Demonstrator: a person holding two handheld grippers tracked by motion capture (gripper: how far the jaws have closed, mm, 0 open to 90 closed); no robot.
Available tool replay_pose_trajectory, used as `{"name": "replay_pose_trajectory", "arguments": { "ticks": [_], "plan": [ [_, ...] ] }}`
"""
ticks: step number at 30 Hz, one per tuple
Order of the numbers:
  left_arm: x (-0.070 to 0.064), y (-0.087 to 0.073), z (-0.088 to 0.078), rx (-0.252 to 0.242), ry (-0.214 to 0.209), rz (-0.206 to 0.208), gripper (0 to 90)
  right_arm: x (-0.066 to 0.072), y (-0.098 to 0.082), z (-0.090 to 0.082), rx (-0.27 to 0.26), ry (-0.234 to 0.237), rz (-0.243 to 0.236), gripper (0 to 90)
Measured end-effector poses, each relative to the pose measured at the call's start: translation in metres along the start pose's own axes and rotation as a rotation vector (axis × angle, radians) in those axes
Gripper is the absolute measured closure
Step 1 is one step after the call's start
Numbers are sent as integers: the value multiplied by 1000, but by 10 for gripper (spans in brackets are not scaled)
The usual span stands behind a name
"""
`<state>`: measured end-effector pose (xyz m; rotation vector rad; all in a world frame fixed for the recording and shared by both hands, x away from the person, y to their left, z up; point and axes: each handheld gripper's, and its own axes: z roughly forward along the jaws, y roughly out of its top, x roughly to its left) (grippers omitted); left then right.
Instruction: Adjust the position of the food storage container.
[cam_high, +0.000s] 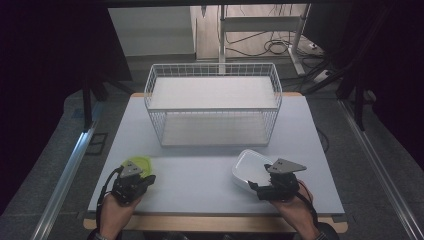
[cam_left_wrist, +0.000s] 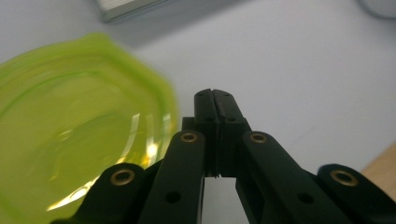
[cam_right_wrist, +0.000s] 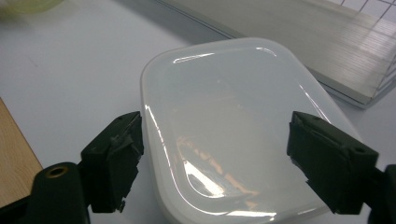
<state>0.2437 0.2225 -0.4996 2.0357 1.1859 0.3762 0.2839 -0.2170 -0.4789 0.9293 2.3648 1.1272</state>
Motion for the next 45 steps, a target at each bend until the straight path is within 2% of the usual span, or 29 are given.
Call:
{"name": "replay_pose_trajectory", "arguments": {
  "ticks": [2, 4, 5, 6, 7, 8, 9, 10, 11, 12, 13, 14, 21, 25, 33, 45],
  "plan": [
    [-7, 2, 3, -21, -37, 23, 896, -3, 0, -3, -5, -3, 31, 284],
    [-14, 4, 8, -26, -58, 49, 883, -7, 0, -8, -13, -21, 43, 356],
    [-14, 4, 8, -26, -58, 49, 878, -7, 0, -8, -13, -21, 43, 356],
    [-20, 6, 13, -21, -79, 69, 875, -13, 0, -15, -23, -38, 56, 464],
    [-22, 7, 16, -17, -88, 80, 870, -16, 0, -19, -29, -52, 61, 526],
    [-24, 7, 18, -14, -94, 88, 867, -19, 0, -22, -32, -63, 68, 582],
    [-24, 7, 18, -14, -94, 88, 865, -19, 0, -22, -32, -63, 68, 582],
    [-27, 8, 22, -13, -106, 98, 861, -25, -1, -28, -29, -83, 73, 698],
    [-29, 9, 23, -13, -108, 104, 861, -27, -2, -31, -23, -96, 77, 765],
    [-30, 9, 24, -17, -111, 108, 860, -30, -3, -32, -15, -100, 83, 824],
    [-30, 9, 24, -17, -111, 108, 857, -30, -3, -32, -15, -100, 83, 824],
    [-31, 9, 25, -25, -119, 114, 857, -36, -5, -33, 8, -103, 95, 893],
    [-32, 9, 31, -23, -150, 115, 855, -46, -14, -26, 102, -128, 156, 896],
    [-32, 11, 34, -24, -157, 113, 850, -49, -18, -20, 138, -114, 179, 895],
    [-34, 22, 48, -27, -171, 122, 850, -54, -19, -6, 149, -84, 198, 892],
    [-37, 36, 64, -36, -164, 143, 850, -53, -6, 22, 139, -16, 165, 888]
  ]
}}
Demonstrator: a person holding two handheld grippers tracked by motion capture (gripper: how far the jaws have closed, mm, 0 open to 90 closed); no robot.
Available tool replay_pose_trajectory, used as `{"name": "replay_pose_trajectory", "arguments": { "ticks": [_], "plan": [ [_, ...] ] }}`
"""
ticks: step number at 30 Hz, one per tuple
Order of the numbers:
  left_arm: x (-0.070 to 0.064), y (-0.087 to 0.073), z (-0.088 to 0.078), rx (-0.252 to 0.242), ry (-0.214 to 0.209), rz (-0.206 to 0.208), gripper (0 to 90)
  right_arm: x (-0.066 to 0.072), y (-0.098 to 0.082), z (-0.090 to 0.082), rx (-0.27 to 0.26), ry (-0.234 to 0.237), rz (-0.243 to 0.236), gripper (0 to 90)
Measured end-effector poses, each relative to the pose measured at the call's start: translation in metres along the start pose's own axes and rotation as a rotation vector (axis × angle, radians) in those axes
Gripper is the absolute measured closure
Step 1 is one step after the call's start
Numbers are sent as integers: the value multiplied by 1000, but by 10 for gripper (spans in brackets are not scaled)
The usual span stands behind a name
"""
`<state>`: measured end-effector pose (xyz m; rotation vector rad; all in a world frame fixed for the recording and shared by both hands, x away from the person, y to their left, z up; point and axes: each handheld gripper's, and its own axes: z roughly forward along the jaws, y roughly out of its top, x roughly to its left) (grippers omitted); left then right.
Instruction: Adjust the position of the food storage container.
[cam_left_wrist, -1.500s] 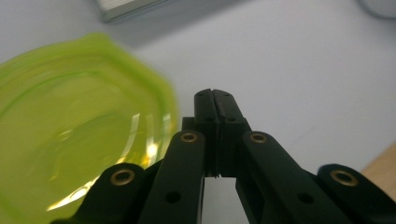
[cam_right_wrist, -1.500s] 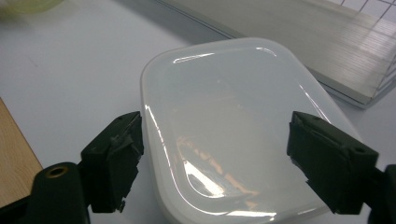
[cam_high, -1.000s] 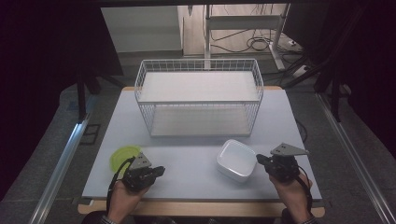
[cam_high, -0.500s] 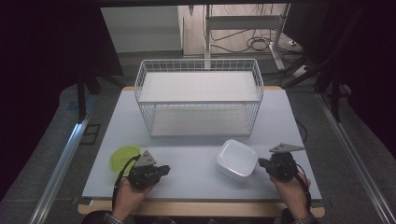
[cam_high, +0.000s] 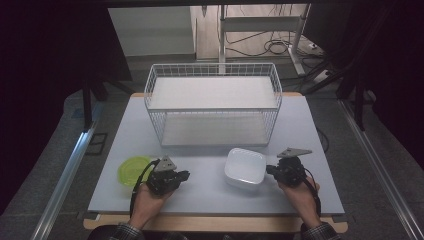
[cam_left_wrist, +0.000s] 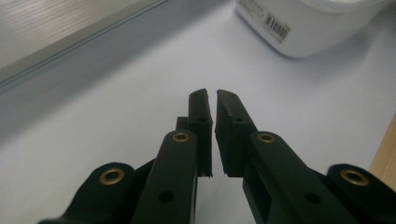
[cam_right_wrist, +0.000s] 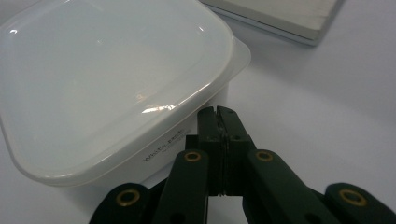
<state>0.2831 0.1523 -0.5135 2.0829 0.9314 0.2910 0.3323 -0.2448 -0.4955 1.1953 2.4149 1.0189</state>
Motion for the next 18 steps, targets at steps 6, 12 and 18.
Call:
{"name": "replay_pose_trajectory", "arguments": {
  "ticks": [6, 12, 18],
  "plan": [
    [-1, 13, 15, -9, -1, 13, 851, 9, 6, 10, 1, 25, -29, 884],
    [-3, 22, 29, -5, 6, 22, 850, 13, 12, 19, 0, 42, -38, 879],
    [-5, 24, 37, 29, 11, 19, 845, 28, 20, 30, 1, 80, -69, 878]
  ]
}}
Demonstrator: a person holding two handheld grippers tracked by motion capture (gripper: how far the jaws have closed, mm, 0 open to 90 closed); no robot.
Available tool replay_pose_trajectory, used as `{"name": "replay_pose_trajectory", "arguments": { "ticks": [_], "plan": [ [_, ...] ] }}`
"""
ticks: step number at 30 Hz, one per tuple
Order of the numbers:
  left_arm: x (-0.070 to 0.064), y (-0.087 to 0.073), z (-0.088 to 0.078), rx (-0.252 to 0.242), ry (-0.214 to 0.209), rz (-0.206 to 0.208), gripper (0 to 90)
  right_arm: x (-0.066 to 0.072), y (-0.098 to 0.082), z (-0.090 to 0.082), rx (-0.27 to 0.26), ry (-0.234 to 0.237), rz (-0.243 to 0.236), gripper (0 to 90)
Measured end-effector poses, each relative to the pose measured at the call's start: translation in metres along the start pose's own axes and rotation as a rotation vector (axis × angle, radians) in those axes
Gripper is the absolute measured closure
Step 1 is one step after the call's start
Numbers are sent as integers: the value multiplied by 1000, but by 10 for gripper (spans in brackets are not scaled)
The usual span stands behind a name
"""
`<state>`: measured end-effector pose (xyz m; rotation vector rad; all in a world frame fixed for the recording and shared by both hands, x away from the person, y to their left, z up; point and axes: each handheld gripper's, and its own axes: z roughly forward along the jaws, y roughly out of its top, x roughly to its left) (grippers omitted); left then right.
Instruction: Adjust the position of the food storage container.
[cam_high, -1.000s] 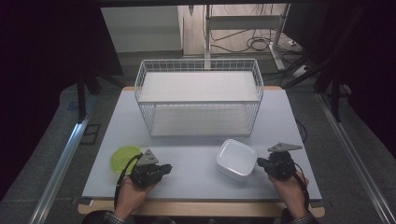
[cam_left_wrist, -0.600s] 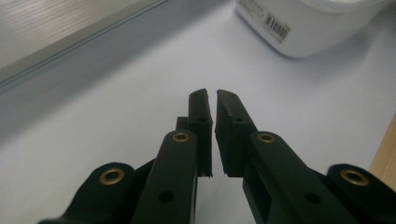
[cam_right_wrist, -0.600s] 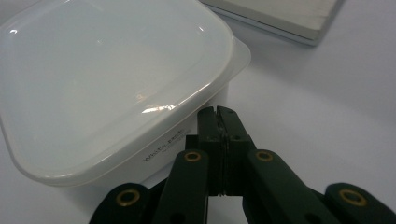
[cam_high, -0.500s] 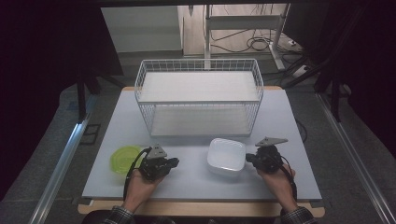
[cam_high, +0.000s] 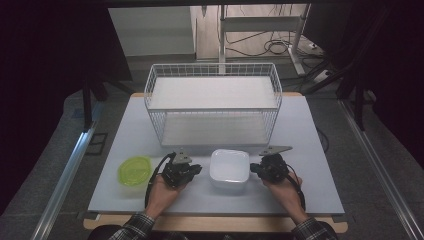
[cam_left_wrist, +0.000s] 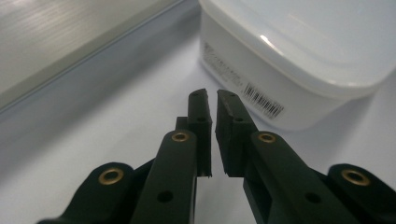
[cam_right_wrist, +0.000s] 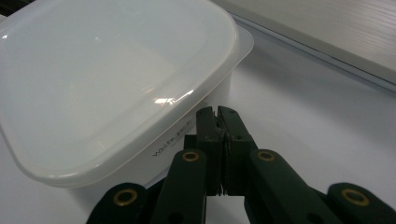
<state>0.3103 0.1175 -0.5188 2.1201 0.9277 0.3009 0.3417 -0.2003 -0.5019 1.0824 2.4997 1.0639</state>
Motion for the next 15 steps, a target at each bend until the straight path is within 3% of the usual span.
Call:
{"name": "replay_pose_trajectory", "arguments": {
  "ticks": [7, 15],
  "plan": [
    [5, -2, -5, 23, 0, -22, 845, 13, 9, 13, 8, 45, -32, 873],
    [-1, -5, -6, 48, 6, -15, 859, 19, 14, 17, 15, 52, -53, 881]
  ]
}}
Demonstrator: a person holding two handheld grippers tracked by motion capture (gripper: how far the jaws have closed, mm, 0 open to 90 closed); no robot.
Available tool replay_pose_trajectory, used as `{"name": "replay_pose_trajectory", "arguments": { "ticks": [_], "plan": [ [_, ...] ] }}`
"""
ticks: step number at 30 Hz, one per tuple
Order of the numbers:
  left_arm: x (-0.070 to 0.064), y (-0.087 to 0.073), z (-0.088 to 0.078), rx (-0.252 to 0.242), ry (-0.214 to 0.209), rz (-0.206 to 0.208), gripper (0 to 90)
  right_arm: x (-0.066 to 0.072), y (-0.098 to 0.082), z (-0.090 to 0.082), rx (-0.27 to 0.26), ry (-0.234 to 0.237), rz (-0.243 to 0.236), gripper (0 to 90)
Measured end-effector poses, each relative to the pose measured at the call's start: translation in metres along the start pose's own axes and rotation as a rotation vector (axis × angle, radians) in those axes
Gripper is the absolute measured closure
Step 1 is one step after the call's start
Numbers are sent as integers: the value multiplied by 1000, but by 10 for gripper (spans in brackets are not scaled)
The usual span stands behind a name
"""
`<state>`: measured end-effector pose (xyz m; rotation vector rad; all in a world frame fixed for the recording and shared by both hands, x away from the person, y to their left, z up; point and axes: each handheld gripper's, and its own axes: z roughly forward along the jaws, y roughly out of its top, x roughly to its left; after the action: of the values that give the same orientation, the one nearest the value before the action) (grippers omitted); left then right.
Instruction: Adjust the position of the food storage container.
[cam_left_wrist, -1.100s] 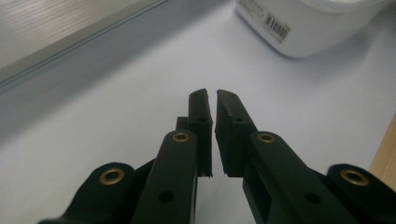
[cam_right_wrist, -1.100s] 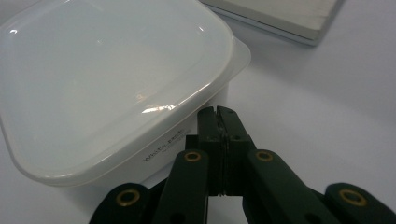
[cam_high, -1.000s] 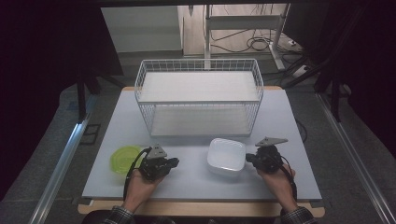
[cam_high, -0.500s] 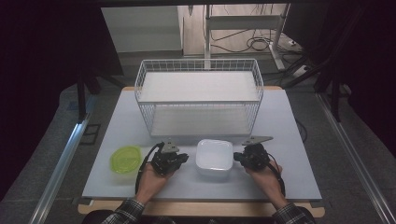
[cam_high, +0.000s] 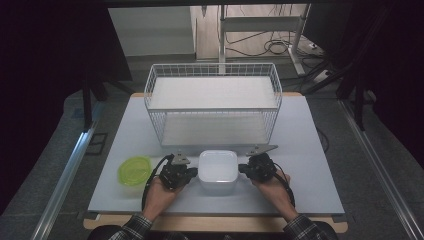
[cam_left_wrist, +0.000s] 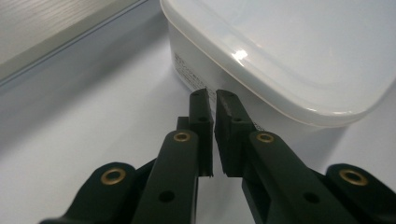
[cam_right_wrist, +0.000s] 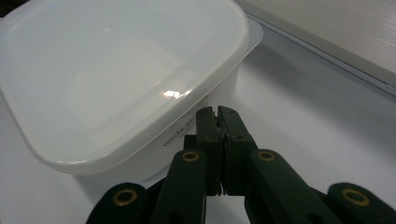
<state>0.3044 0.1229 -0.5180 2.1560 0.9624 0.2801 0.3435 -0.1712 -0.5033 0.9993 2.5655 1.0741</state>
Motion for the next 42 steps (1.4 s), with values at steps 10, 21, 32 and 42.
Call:
{"name": "replay_pose_trajectory", "arguments": {
  "ticks": [10, 21, 32, 42],
  "plan": [
    [2, -2, -11, -4, 25, -1, 836, 2, -1, -6, 6, -27, -41, 818],
    [6, -17, -49, -87, 47, 16, 517, 1, -13, -41, -75, -38, -60, 558],
    [-3, -26, -54, -128, 21, 89, 176, 11, -18, -46, -102, -27, -90, 251],
    [-3, -35, -52, -115, 36, 85, 111, 9, -24, -47, -114, -39, -71, 144]
  ]
}}
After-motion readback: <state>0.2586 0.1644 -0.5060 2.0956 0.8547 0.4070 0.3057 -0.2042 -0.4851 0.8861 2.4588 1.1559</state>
